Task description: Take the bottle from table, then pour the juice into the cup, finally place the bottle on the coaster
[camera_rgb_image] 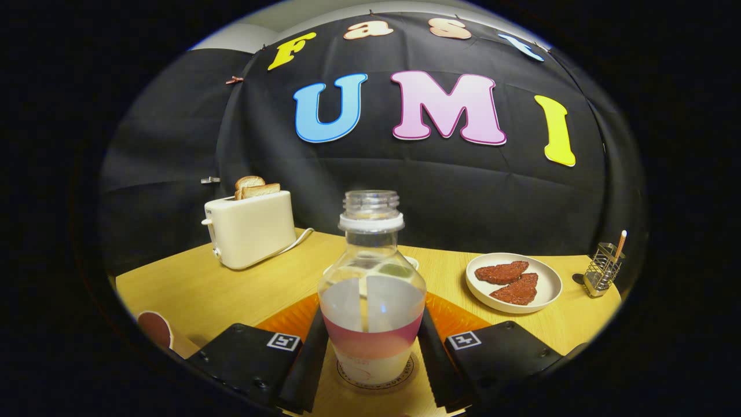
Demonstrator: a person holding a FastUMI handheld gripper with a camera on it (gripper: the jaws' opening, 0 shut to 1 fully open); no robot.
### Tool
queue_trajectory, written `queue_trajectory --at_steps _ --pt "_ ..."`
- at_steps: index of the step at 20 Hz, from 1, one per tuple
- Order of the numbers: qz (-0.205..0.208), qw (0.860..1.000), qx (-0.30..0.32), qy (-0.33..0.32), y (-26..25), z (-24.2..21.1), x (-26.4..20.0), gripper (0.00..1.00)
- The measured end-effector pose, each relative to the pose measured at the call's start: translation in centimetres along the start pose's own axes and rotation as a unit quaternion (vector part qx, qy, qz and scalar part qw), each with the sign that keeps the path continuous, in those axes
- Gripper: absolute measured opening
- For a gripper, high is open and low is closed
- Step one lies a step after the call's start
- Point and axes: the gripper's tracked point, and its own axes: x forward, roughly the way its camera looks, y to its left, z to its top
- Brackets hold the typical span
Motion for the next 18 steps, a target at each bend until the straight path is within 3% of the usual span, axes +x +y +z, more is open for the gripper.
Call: queue_trajectory --at_steps 12,14,15,18 --pt "0.003 1.0 -0.006 -0.002 -0.3 0.5 -0.5 0.79" --pt "0.003 1.0 -0.011 -0.003 -0.1 0.6 -0.9 0.89" --pt "0.004 1.0 -0.014 -0.004 -0.2 0.7 -0.8 1.0" --pt "0.004 1.0 -0.024 -0.008 -0.1 1.3 -1.7 0.99"
